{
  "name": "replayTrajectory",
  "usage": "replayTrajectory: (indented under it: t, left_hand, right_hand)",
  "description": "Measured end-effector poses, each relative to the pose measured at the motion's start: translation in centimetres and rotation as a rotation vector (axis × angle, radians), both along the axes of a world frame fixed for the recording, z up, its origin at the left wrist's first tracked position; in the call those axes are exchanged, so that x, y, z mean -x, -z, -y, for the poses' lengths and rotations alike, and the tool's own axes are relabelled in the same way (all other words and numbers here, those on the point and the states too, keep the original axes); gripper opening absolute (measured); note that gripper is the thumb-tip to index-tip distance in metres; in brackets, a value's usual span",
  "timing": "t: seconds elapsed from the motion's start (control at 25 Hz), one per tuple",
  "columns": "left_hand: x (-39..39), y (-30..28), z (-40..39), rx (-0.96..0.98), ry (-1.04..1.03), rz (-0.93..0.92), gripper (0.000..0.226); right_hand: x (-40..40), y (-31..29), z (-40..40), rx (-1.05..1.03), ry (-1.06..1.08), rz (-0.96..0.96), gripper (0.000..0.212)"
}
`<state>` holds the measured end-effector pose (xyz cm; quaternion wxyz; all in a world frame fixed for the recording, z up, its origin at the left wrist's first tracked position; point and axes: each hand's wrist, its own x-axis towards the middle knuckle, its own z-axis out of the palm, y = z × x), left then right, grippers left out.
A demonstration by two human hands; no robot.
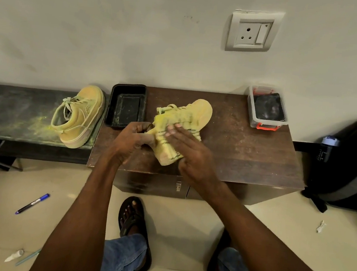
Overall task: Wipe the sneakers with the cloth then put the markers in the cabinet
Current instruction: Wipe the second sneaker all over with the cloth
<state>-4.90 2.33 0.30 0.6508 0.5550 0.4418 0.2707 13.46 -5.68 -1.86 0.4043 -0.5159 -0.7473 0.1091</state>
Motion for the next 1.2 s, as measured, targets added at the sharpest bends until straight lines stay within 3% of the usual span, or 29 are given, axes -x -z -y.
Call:
replayTrajectory:
  t: [0.08,0.16,0.32,0.36,0.44,0.52,0.68,0.72,0.8,0.88,0.96,1.04,1.08,1.12,1.2]
  left_hand:
    - [0.4,-0.1,0.1,-0.009,0.030,-0.012,0.031]
    - [0.3,-0.2,0.3,-0.024,0.049,-0.027,0.030]
    - [0.1,-0.1,0.3,-0.011,0.019,-0.018,0.025]
    - [0.2,0.0,0.3,-0.022,0.033,-0.017,0.025]
    - [0.5,0.0,0.3,-0.051,0.095,-0.022,0.024]
    - [0.2,0.1,0.4,-0.095,0.151,-0.135,0.023]
    - [-1.0,0.4,0.5,-0.303,0.162,-0.602,0.023]
    - [-1.2,0.3,0.7,-0.307,0.160,-0.637,0.022]
    - [-1.3,-0.1,1.0,-0.302,0.160,-0.659,0.020]
    - [-1.4,-0.2,0.8,-0.353,0.137,-0.667,0.018]
    - [-1.3,-0.2,0.6,-0.399,0.114,-0.656,0.015]
    - [-1.0,-0.3,0.4,-0.417,0.102,-0.634,0.016]
    - [-0.9,-0.3,0.4,-0.416,0.100,-0.624,0.017]
    - [-0.7,-0.3,0.4,-0.408,0.097,-0.609,0.019]
    - [-0.4,-0.2,0.5,-0.371,0.085,-0.562,0.023]
  right_hand:
    - [-2.6,0.5,-1.2,0.162,0.267,-0.219,0.058]
    - [-1.9,0.0,-0.9,0.215,0.365,-0.329,0.058]
    - [1.7,-0.1,0.4,-0.009,-0.029,-0.034,0.056]
    - [0.5,0.2,-0.3,0.019,0.003,-0.096,0.057]
    - [-2.1,0.9,-1.6,0.207,0.288,-0.389,0.060]
    - [-2.2,0.8,-1.3,0.271,0.443,-0.493,0.060]
    - [-1.7,1.3,-0.7,0.154,0.130,-0.203,0.059]
    - [-2.6,1.5,-0.9,0.185,0.178,-0.222,0.057]
    - [-4.2,1.3,-1.6,0.355,0.492,-0.502,0.049]
    - [-4.0,0.2,-1.9,0.379,0.720,-0.682,0.045]
    - [-3.1,-0.6,-1.9,0.223,0.560,-0.541,0.056]
    - [-2.9,0.6,-1.6,0.147,0.242,-0.187,0.063]
    - [-3.6,1.2,-1.8,0.161,0.199,-0.055,0.061]
    - [-4.3,1.6,-2.1,0.208,0.248,-0.041,0.057]
    - [-5.3,1.3,-2.3,0.343,0.558,-0.266,0.048]
